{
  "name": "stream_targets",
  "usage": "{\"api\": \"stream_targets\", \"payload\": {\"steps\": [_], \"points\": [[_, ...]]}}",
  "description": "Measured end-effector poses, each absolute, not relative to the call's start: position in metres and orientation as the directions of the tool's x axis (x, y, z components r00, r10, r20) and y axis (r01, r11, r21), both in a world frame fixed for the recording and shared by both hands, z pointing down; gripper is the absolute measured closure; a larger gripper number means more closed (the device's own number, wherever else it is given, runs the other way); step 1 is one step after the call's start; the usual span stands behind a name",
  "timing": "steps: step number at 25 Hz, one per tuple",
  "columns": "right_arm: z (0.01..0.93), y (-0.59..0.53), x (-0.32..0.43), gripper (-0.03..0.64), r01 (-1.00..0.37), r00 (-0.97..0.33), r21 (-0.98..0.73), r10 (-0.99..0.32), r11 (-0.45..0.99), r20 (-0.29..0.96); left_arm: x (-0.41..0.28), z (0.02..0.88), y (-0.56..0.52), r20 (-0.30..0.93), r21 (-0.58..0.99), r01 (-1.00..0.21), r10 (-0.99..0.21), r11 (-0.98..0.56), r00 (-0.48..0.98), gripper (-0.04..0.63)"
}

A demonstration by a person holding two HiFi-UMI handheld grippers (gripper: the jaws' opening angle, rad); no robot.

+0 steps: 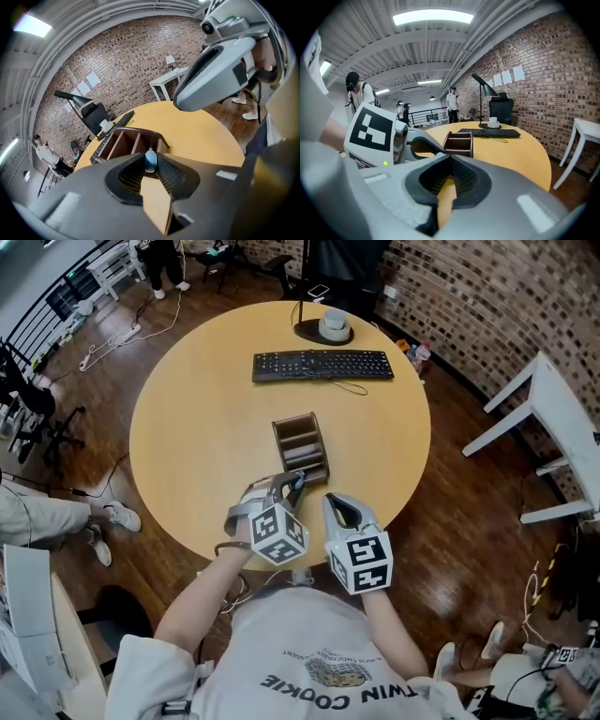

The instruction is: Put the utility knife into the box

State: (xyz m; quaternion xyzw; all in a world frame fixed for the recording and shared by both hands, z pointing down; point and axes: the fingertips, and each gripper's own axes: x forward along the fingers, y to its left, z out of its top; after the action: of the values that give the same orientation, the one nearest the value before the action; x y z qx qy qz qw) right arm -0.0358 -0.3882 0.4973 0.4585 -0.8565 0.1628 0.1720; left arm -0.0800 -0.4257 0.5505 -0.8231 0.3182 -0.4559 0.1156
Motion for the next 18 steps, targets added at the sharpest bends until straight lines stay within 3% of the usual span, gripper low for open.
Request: {"api": "stream_targets", "payload": {"steps": [14, 18], "points": [[0.499, -0.382, -0.03, 0.615, -0.839, -0.524, -0.131, -0.718, 0.529, 0.457, -0.078, 0.568, -0.427, 0.726, -0.49, -0.348, -0.595, -0.799, 0.344, 0.517], [0.499, -0.382, -0.029, 0.614, -0.836, -0.529, -0.131, -0.716, 0.533, 0.457, -0.076, 0.57, -0.426, 0.735, -0.479, -0.341, -0.582, -0.809, 0.348, 0.477]]}}
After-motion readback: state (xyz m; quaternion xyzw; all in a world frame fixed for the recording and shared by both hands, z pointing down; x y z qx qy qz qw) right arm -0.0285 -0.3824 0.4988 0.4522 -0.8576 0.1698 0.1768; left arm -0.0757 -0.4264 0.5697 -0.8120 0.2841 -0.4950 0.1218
